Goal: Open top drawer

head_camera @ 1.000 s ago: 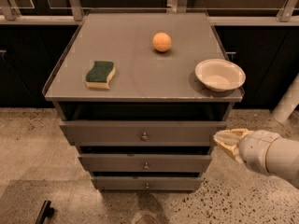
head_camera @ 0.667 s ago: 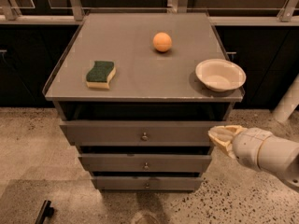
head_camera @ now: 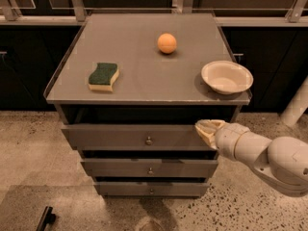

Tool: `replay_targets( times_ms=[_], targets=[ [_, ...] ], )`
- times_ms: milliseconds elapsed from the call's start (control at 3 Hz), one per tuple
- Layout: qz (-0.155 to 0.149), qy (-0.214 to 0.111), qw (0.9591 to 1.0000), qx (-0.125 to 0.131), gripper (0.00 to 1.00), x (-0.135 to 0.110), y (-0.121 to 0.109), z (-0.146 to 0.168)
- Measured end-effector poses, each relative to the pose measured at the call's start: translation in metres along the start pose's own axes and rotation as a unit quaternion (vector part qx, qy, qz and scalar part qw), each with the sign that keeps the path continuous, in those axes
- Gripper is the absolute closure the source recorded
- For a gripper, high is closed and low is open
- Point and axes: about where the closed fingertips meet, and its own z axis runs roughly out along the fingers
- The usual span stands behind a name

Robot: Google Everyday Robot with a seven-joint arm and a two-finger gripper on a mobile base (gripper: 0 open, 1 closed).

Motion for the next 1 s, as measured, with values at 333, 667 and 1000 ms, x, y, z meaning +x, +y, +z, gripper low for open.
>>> replay_targets(
  times_ms=[333, 667, 1000],
  targets=[
    [0.000, 0.000, 1.0000, 0.000, 1.00, 0.000, 0.000, 0.000],
    [-0.005, -0.015, 0.9999, 0.006, 1.00, -0.003, -0.015, 0.020],
    [-0.005, -0.040, 0.9991, 0.011, 1.00, -0.010, -0.033, 0.046]
  ],
)
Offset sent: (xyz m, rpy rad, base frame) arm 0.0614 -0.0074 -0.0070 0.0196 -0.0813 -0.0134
